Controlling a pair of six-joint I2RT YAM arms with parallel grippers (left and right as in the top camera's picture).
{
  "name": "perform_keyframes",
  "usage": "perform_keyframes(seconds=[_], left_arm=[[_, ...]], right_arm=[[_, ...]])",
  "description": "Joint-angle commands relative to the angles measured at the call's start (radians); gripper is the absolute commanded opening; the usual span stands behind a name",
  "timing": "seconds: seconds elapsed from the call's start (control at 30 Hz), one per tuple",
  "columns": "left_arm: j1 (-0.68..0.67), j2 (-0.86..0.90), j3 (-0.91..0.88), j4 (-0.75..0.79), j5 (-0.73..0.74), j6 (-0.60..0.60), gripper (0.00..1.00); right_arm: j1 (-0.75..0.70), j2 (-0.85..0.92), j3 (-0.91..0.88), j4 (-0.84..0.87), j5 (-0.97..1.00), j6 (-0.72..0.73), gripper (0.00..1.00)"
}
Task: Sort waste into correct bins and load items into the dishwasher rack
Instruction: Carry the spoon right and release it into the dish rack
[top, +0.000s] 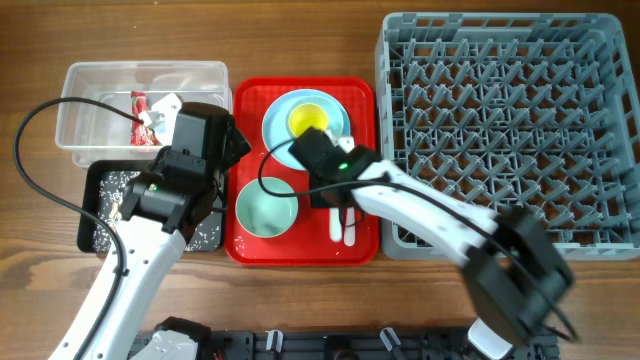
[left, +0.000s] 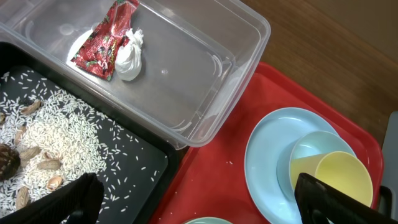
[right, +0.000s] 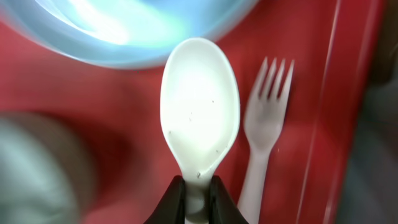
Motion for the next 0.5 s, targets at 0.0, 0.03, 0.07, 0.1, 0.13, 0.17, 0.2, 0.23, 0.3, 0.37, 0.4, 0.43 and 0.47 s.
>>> perform_keyframes(seconds=[0.0,0.03,0.07,0.1,0.13,0.17,0.2,0.23,0.3,0.37,0.4,0.43,0.47], left_arm=[[0.006,0.002,0.005,0.0,-0.013,0.013,1.0],[0.006,0.002,0.005,0.0,-0.013,0.013,1.0],[0.006,0.002,0.005,0.0,-0.013,0.013,1.0],[0.006,0.002,0.005,0.0,-0.013,0.013,1.0],[0.006,0.002,0.005,0.0,-0.013,0.013,1.0],[0.006,0.002,0.005,0.0,-0.013,0.013,1.0],[0.006,0.002,0.005,0.0,-0.013,0.013,1.0],[0.006,0.002,0.005,0.0,-0.013,0.013,1.0],[0.006,0.002,0.005,0.0,-0.013,0.013,1.0],[0.006,0.002,0.005,0.0,-0.013,0.013,1.0],[0.006,0.002,0.005,0.0,-0.013,0.013,1.0],[0.006,0.002,0.005,0.0,-0.013,0.013,1.0],[0.006,0.002,0.005,0.0,-0.013,0.013,1.0]], right_arm=[[-0.017,-0.183,0.061,0.002,0.037,-0.116,0.04],[-0.024,-0.221,0.061,-0.003,0.078,-0.148,0.04],[-0.029,-0.249,0.061,-0.011,0.121,-0.174,0.04],[-0.037,-0.28,0.061,-0.026,0.183,-0.195,0.04],[-0.046,-0.307,0.061,-0.047,0.252,-0.195,0.04],[-0.058,-0.326,0.061,-0.066,0.314,-0.195,0.04],[-0.069,-0.336,0.061,-0.08,0.352,-0.195,0.04],[-0.087,-0.34,0.061,-0.091,0.386,-0.205,0.05],[-0.15,-0.326,0.06,-0.093,0.393,-0.267,0.04],[-0.198,-0.306,0.06,-0.091,0.393,-0.275,0.04],[-0.222,-0.299,0.06,-0.088,0.393,-0.293,0.04],[-0.256,-0.289,0.06,-0.088,0.393,-0.306,0.04],[-0.293,-0.28,0.06,-0.088,0.392,-0.318,0.04]])
